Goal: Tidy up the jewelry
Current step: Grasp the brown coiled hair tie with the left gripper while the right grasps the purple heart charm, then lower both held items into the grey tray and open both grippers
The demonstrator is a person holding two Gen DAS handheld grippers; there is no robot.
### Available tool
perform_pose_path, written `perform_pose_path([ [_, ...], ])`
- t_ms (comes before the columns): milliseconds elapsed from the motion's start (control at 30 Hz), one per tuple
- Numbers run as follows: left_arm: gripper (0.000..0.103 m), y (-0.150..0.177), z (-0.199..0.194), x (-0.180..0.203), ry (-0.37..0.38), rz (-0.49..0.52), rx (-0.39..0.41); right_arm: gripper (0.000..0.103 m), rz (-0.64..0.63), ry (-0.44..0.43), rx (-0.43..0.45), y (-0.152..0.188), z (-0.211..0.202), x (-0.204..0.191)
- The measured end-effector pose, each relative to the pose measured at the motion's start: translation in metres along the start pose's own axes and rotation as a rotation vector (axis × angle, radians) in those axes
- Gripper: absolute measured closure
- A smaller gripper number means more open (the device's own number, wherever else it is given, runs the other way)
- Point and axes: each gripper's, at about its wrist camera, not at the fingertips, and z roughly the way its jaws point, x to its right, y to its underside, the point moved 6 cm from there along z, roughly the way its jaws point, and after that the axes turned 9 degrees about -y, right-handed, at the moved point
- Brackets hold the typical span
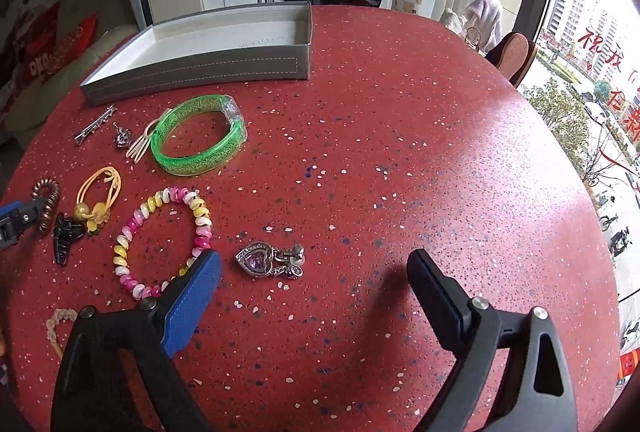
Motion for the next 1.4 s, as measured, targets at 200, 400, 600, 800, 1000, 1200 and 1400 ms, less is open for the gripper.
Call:
perform_pose_path([
  [200,0.038,-0.005,-0.008,0.013,0.013,0.052,0.030,0.034,-0.021,-0.023,0.015,0.000,-0.005,-0.009],
  [400,0.073,-0.010,-0.012,0.023,0.032,0.098,0.056,0.067,-0.026,-0.031,0.020,-0.002,-0.008,-0.013],
  [600,0.073,-0.014,-0.015,0.019,0.110,0.073,0.049,0.068,0.029,-0.071,0.038,-0.008,-0.012,-0.005],
  [800,0.073,-0.031,-0.023,0.014,0.149,0.056,0.064,0.068,0.081,-0.131,0.064,-0.029,-0.021,-0.001],
  [1000,0.073,-0.066,-0.032,0.014,0.189,0.041,0.093,0.068,0.110,-0.220,0.090,-0.070,-0.024,-0.011],
  [1200,0.073,-0.115,-0.031,0.022,0.182,0.065,0.152,0.068,0.088,-0.266,0.111,-0.128,-0.014,-0.028],
  [1400,0.073,-0.161,-0.011,0.033,0.169,0.059,0.167,0.068,0.099,-0.308,0.086,-0.177,0.015,-0.039],
])
